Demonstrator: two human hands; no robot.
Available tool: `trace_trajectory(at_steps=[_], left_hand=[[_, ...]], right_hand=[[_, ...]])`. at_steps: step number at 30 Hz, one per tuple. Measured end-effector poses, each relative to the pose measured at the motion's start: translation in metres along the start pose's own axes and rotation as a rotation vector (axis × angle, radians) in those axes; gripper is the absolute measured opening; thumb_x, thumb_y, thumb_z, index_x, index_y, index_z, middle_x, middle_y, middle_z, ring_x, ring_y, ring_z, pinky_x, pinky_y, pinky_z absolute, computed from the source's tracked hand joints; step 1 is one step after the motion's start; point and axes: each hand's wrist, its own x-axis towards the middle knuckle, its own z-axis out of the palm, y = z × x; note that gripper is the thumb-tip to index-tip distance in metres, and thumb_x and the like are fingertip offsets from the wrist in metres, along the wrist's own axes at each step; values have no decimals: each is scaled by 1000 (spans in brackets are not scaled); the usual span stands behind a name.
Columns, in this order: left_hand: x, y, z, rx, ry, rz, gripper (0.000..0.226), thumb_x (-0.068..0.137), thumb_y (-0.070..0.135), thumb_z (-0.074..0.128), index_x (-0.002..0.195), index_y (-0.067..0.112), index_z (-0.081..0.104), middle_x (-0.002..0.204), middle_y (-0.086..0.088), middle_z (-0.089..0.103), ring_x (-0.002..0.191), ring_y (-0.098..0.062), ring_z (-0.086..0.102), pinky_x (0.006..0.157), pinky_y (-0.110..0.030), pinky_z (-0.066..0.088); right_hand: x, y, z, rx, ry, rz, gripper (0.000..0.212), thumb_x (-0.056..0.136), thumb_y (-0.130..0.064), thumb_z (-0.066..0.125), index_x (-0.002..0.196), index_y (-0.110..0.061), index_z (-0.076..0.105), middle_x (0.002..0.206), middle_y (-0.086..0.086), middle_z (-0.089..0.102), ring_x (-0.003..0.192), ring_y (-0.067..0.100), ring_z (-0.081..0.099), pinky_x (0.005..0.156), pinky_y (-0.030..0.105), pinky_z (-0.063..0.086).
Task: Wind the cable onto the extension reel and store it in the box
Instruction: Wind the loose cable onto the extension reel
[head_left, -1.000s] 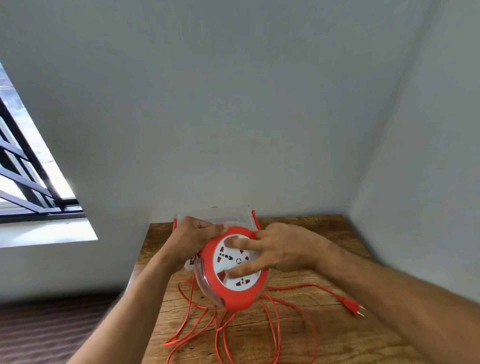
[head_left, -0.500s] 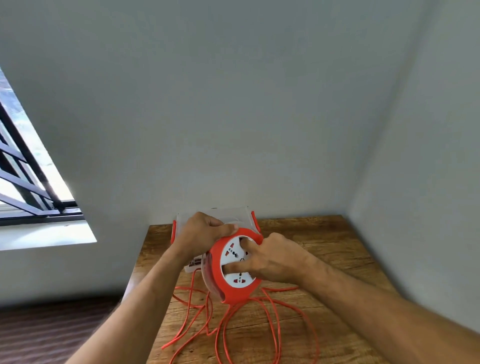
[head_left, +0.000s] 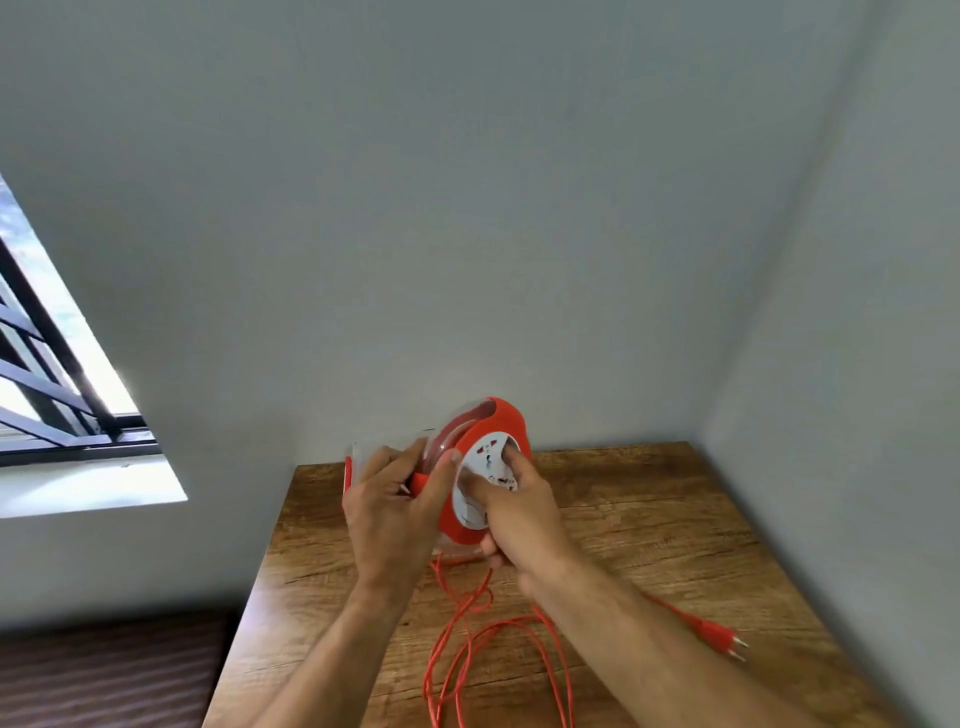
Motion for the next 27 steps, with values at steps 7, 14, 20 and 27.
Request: trace_trajectory(at_steps=[7,14,20,27], left_hand=[[23,-12,-18,-32,-107,-341,28,91,40,75,74,19,83,72,-15,78,72,-37,77,72,-58,63],[39,-2,-28,19,-500,-360,38,92,43,73,79,8,83,79,-26,78,77,-49,74,74,-58,61],[60,17,-31,71,-682,-408,31,93,40,72,85,12,84,77,-7,82,68,-23,80,69,-35,64],[67,26,-23,198,-770,-340,30,93,42,72,87,15,85,74,0,82,66,-17,80,63,-26,62]], right_hand=[[19,0,-58,-1429,24,-995,59,86,-19,67,137,-41,47,111,3,67,68,27,68,56,39,57],[35,-19,-78,-1754,-557,-1378,69,92,-24,64,147,-46,29,152,16,38,96,35,65,50,33,52],[35,-31,-75,-1835,-707,-1434,64,97,-9,45,144,-48,29,157,18,29,70,32,63,50,39,55],[27,-33,-54,-1930,-651,-1474,62,90,-23,69,138,-51,43,144,17,43,61,30,66,45,36,54]])
